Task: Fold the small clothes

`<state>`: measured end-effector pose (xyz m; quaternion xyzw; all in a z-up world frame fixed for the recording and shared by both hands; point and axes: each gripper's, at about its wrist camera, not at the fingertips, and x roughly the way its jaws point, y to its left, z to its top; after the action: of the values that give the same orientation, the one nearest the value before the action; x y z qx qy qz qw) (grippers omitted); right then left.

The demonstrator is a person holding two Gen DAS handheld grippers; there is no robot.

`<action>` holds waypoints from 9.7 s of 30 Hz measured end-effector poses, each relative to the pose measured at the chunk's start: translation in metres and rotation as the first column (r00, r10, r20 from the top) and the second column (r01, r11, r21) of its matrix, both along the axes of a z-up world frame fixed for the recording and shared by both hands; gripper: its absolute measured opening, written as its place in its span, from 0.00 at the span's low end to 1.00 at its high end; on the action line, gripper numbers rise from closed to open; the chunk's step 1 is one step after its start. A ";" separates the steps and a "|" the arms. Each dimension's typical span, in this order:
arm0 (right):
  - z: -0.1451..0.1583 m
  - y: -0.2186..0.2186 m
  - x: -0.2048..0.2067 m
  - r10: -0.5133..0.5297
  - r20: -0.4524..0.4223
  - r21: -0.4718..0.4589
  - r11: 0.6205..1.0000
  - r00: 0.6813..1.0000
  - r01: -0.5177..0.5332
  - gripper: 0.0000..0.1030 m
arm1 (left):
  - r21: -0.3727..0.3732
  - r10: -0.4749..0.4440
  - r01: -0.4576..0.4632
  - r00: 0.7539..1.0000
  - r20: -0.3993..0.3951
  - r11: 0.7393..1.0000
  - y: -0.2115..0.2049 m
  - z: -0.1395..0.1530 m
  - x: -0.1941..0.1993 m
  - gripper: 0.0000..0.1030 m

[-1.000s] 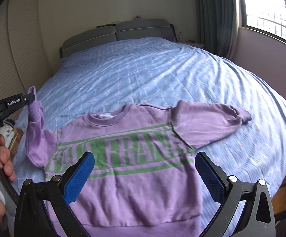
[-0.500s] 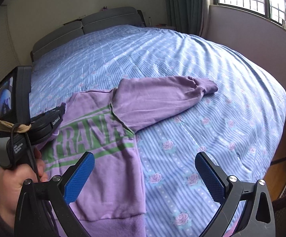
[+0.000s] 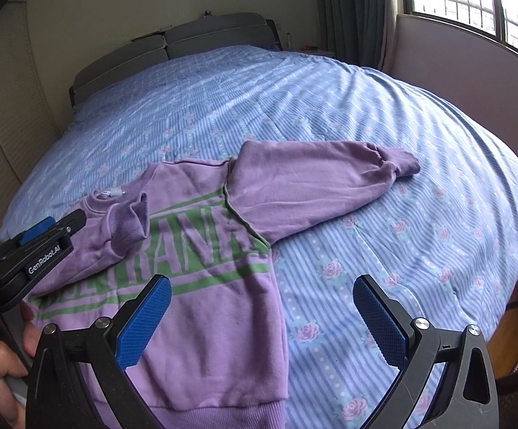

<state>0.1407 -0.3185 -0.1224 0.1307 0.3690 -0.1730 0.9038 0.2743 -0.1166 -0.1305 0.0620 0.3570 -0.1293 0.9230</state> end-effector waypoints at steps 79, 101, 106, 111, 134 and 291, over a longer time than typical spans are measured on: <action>-0.089 -0.303 0.047 -0.318 0.019 0.541 0.800 0.948 0.258 0.57 | -0.053 -0.091 0.087 0.993 -0.077 0.995 -0.202 -0.006 0.005 0.80; 0.075 -0.155 0.072 -0.139 0.315 0.223 0.972 0.939 0.069 0.12 | -0.066 0.122 -0.123 0.992 -0.013 0.990 -0.036 0.049 -0.001 0.80; 0.107 -0.057 0.095 0.019 0.353 0.055 0.998 0.936 -0.041 0.12 | -0.088 0.220 -0.220 0.975 -0.003 0.972 0.044 0.059 -0.007 0.81; 0.096 0.039 0.124 0.160 0.316 -0.061 0.987 0.935 -0.148 0.12 | -0.108 0.307 -0.309 0.951 -0.037 0.945 0.116 0.054 -0.010 0.82; -0.016 0.206 0.136 0.442 0.078 -0.088 0.896 0.894 -0.436 0.49 | -0.119 0.336 -0.346 0.937 -0.096 0.931 0.203 0.003 -0.013 0.82; -0.099 0.001 -0.086 0.234 -0.059 0.312 0.928 0.971 -0.205 0.14 | -0.191 0.172 -0.216 0.959 -0.224 0.958 0.137 -0.100 -0.181 0.10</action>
<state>0.0547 -0.3171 -0.2212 0.2175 0.4458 -0.0181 0.8681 0.0938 0.0202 -0.2301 -0.0865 0.4388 -0.0808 0.8907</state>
